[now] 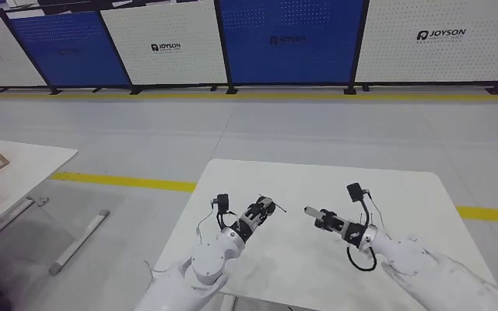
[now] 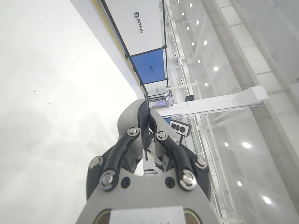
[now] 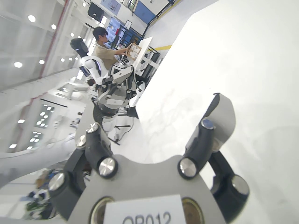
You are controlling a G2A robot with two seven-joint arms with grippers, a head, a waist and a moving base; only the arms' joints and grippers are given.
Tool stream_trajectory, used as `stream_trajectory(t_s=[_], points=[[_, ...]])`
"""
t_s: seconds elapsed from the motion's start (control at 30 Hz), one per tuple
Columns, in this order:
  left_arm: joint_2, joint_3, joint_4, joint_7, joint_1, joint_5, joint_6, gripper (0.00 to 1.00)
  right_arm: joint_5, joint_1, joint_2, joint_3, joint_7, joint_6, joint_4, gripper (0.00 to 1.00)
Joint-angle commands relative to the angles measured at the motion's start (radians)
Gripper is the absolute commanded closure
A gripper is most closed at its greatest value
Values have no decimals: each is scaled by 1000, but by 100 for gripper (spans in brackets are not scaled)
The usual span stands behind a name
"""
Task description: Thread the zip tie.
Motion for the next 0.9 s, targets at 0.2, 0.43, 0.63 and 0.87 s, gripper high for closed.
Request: stream_trajectory(t_s=[0.2, 0.43, 0.63, 0.87], points=[[-1, 3, -1, -5, 1, -5, 9, 100, 58, -9, -6, 20, 60, 0, 18, 0], [-6, 12, -1, 5, 0, -8, 21, 100, 65, -19, -8, 24, 58, 5, 14, 0], [-27, 38, -1, 82, -13, -60, 58, 100, 161, -21, -56, 19, 143, 1, 60, 0], [-36, 49, 21, 98, -24, -85, 73, 100, 166, -12, -74, 8, 158, 3, 79, 0]])
